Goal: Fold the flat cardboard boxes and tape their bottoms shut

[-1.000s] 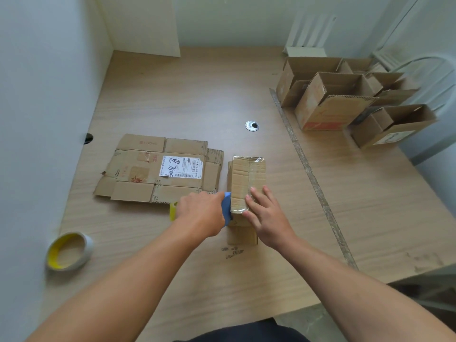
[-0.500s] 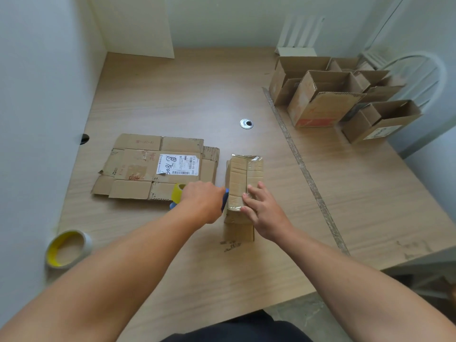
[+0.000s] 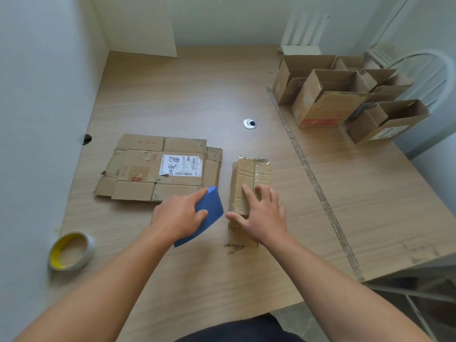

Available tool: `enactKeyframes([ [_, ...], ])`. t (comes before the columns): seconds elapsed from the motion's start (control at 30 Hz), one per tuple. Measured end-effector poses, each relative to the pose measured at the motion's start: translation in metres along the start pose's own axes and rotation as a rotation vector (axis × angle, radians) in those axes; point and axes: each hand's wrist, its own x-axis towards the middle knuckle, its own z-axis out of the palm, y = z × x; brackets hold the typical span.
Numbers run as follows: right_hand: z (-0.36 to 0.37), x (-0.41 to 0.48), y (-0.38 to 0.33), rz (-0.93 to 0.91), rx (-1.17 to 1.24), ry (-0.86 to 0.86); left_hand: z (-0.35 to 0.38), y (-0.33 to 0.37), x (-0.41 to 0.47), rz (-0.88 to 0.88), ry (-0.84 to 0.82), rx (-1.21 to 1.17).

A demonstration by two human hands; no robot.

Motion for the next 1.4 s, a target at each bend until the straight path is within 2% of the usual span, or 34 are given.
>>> enactKeyframes([
  [0.53, 0.007, 0.001, 0.003, 0.029, 0.064, 0.012, 0.013, -0.019, -0.009, -0.009, 0.035, -0.127],
  [0.83, 0.010, -0.010, 0.019, -0.105, -0.055, -0.002, 0.052, -0.034, -0.024, 0.107, 0.154, 0.073],
  [1.1, 0.017, -0.012, 0.040, -0.189, -0.020, 0.048, 0.090, -0.062, -0.041, 0.191, 0.239, 0.116],
  [1.4, 0.019, -0.015, 0.084, -0.482, -0.059, 0.128, 0.103, -0.071, -0.053, 0.055, 0.233, 0.079],
])
